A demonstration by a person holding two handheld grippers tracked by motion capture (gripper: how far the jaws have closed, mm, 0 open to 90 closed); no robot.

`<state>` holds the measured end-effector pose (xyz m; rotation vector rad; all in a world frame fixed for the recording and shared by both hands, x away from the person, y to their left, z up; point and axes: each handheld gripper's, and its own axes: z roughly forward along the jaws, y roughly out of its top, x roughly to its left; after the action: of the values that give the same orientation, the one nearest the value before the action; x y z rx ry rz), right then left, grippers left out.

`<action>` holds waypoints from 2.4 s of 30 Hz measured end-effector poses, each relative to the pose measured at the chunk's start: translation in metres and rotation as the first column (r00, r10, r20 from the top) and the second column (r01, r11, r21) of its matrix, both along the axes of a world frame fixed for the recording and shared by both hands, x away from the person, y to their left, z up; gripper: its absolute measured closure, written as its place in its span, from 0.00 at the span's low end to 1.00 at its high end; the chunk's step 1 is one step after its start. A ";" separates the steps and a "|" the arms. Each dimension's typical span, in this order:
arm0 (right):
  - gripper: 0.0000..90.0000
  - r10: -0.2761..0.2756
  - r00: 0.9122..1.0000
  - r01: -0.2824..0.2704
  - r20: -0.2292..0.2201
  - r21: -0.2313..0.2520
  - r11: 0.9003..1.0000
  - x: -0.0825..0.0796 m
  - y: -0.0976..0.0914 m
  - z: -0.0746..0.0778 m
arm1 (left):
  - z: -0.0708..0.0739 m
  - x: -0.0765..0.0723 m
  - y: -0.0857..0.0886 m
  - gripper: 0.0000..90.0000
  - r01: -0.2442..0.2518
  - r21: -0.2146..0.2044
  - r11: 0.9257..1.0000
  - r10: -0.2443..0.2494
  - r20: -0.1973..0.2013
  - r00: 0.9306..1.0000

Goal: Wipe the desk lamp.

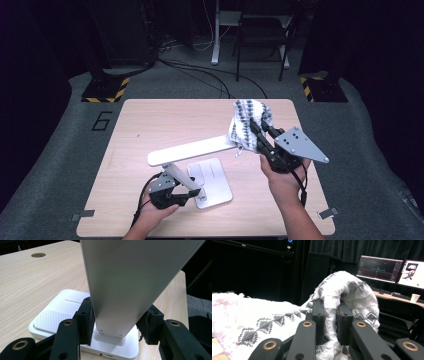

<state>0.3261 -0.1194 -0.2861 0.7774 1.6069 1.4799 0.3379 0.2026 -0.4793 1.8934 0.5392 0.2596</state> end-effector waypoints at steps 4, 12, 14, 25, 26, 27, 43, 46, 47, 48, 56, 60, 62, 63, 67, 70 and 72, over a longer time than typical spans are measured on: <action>0.89 0.018 1.000 -0.018 0.003 -0.002 1.000 -0.003 0.010 -0.001 | 0.000 0.000 0.000 0.59 -0.001 0.000 1.000 0.001 -0.002 1.000; 0.89 0.078 0.997 -0.077 0.024 -0.015 0.997 -0.014 0.043 -0.005 | 0.000 -0.001 -0.001 0.59 -0.011 -0.005 1.000 0.011 0.001 1.000; 0.89 0.096 0.995 -0.095 0.021 -0.013 0.995 -0.017 0.052 -0.005 | 0.000 -0.001 -0.001 0.59 -0.012 -0.005 1.000 0.012 0.001 1.000; 0.89 0.179 0.984 -0.179 0.008 -0.005 0.984 -0.022 0.087 -0.007 | 0.000 -0.001 -0.002 0.59 -0.019 -0.012 1.000 0.018 -0.006 1.000; 0.89 0.185 0.983 -0.185 0.004 -0.004 0.983 -0.022 0.090 -0.008 | 0.000 -0.001 -0.002 0.59 -0.020 -0.012 1.000 0.020 -0.007 1.000; 0.89 0.192 0.981 -0.192 0.003 -0.004 0.981 -0.023 0.093 -0.008 | 0.000 -0.001 -0.002 0.59 -0.021 -0.012 1.000 0.021 -0.007 1.000; 0.89 0.284 0.959 -0.284 -0.013 0.020 0.959 -0.030 0.129 -0.010 | 0.002 -0.001 -0.002 0.59 -0.020 0.006 1.000 0.020 -0.016 1.000; 0.89 0.296 0.955 -0.296 -0.013 0.017 0.955 -0.032 0.133 -0.010 | 0.002 -0.002 -0.003 0.59 -0.022 0.011 1.000 0.022 -0.018 1.000; 0.89 0.299 0.954 -0.299 -0.014 0.014 0.954 -0.033 0.134 -0.010 | 0.002 -0.002 -0.003 0.59 -0.024 0.012 1.000 0.024 -0.019 1.000; 0.89 0.302 0.953 -0.302 -0.013 0.014 0.953 -0.033 0.135 -0.010 | 0.003 -0.002 -0.003 0.59 -0.025 0.013 1.000 0.025 -0.019 0.999; 0.88 0.334 0.942 -0.334 -0.024 0.006 0.942 -0.035 0.145 -0.008 | 0.003 -0.002 -0.005 0.59 -0.028 0.014 1.000 0.028 -0.017 0.999; 0.88 0.355 0.935 -0.355 -0.017 0.000 0.935 -0.037 0.155 -0.005 | 0.003 -0.002 -0.005 0.59 -0.030 0.022 0.999 0.030 -0.018 0.999; 0.88 0.362 0.932 -0.362 -0.017 -0.011 0.932 -0.038 0.159 -0.005 | 0.004 -0.002 -0.005 0.59 -0.030 0.024 0.999 0.030 -0.018 0.999; 0.88 0.361 0.933 -0.361 -0.012 -0.016 0.932 -0.039 0.161 -0.005 | 0.004 -0.003 -0.005 0.59 -0.030 0.026 0.999 0.030 -0.018 0.999; 0.89 0.346 0.938 -0.346 -0.007 -0.048 0.937 -0.040 0.161 -0.008 | 0.003 -0.003 -0.005 0.59 -0.030 0.020 0.999 0.031 -0.017 0.999; 0.89 0.347 0.938 -0.347 -0.013 -0.045 0.937 -0.038 0.156 -0.008 | 0.003 -0.003 -0.006 0.59 -0.030 0.015 0.999 0.031 -0.019 0.999; 0.89 0.351 0.936 -0.351 -0.016 -0.033 0.936 -0.036 0.152 -0.008 | 0.003 -0.003 -0.006 0.59 -0.030 0.013 0.999 0.030 -0.014 0.999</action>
<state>0.2904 0.0325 -0.2945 0.4924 1.8450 1.6900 0.3352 0.1971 -0.4766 1.9023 0.5778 0.2700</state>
